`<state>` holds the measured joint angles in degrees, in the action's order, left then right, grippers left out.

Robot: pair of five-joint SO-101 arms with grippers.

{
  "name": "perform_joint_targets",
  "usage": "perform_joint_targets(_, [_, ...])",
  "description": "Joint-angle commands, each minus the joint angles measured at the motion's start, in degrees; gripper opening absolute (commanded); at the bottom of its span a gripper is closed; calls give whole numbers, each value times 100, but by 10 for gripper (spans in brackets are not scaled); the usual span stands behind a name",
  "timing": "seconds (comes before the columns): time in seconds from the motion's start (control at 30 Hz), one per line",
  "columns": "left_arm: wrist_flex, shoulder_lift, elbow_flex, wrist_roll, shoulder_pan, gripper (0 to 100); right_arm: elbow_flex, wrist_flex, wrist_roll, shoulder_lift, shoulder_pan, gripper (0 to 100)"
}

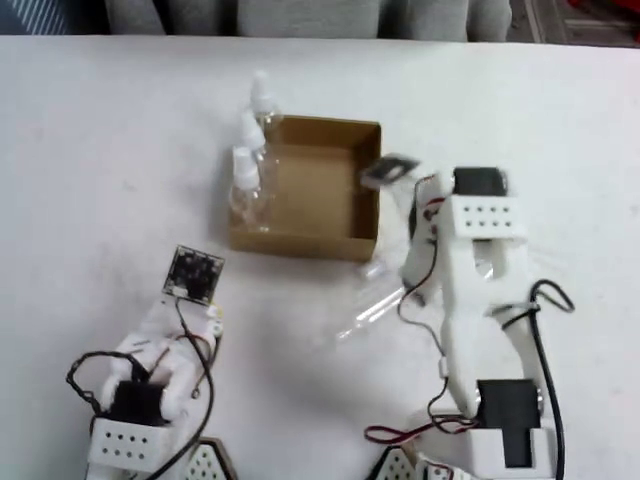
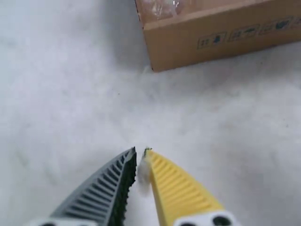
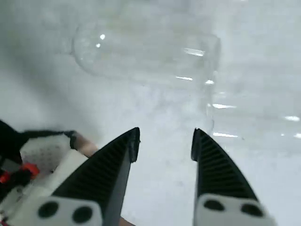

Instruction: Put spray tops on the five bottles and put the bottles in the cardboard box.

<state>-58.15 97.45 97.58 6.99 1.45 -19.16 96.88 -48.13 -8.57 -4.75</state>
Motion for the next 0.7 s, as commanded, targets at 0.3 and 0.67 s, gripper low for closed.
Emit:
perform_joint_targets(0.3, [-44,136,-26,53,-48,37,-1257,-1244,-1178,-233,-1420,177])
perform_joint_targets(0.67, [-35,136,-26,62,-48,38,-835,207,-2048,-391,-2281,179])
